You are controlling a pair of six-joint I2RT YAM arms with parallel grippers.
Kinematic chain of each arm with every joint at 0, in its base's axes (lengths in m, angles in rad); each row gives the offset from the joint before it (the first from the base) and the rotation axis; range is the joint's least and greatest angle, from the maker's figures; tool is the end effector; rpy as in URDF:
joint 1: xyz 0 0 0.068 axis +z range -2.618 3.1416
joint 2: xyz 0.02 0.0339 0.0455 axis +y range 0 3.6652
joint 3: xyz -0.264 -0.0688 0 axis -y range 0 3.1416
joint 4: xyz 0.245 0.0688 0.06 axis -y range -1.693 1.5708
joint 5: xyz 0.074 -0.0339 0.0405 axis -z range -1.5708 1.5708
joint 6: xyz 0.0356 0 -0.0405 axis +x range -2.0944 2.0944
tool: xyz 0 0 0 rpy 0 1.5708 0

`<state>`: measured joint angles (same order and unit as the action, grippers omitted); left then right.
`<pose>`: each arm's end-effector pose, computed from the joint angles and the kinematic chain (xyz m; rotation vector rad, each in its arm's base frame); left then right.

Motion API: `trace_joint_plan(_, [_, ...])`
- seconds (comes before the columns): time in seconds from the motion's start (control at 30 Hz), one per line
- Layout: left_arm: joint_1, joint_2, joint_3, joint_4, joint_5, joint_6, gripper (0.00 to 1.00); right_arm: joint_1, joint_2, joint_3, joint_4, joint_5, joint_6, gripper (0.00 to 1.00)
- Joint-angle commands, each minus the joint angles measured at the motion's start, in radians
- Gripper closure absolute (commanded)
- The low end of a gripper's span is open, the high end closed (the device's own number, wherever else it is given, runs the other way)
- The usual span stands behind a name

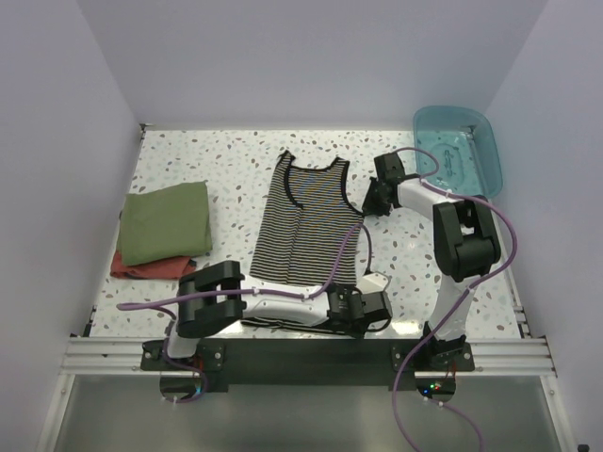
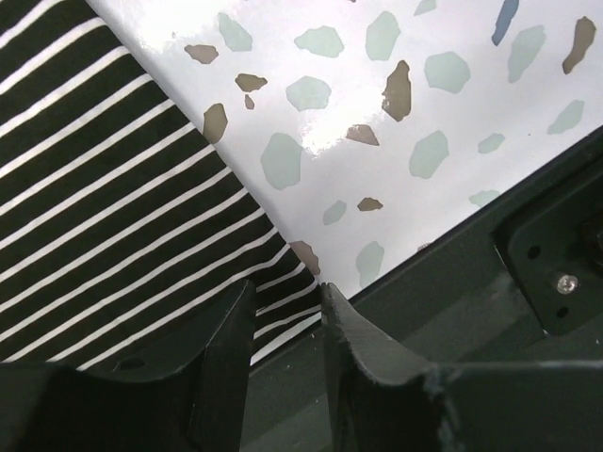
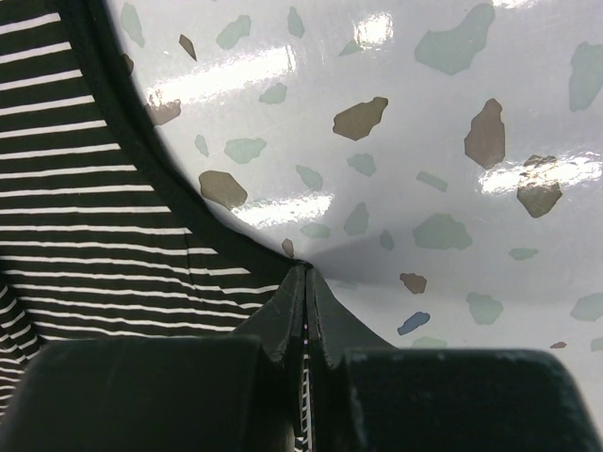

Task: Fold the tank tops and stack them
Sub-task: Fold the tank top

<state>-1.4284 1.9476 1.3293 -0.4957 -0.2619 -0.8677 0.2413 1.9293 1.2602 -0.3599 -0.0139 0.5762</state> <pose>0.0658 -0.3940 0.1686 0.6646 2.6056 -0.4246 0.3869 0.0957 0.1619 0.4338 2.5970 0.3074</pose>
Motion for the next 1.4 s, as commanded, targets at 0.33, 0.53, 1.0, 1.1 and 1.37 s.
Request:
trace_joint_plan(0.33, [-0.023, 0.06, 0.085, -0.036, -0.051, 0.035, 0.67, 0.0, -0.026, 0.004, -0.008, 0.015, -0.015, 1.0])
trace_joint_plan(0.53, [-0.027, 0.085, 0.102, -0.067, -0.063, 0.032, 0.73, 0.0, -0.016, 0.002, -0.001, 0.015, -0.012, 1.0])
trace_joint_plan(1.0, [-0.046, -0.085, 0.033, 0.051, -0.031, 0.076, 1.0, -0.065, -0.068, 0.007, -0.068, 0.042, -0.025, 1.0])
trace_joint_plan(1.1, [-0.041, -0.163, -0.045, 0.113, -0.043, 0.052, 1.0, -0.063, -0.102, 0.027, -0.083, 0.035, -0.033, 1.0])
trace_joint_plan(1.37, [-0.015, -0.314, -0.241, 0.206, -0.042, -0.022, 1.0, -0.04, -0.128, 0.077, -0.129, 0.017, -0.022, 1.0])
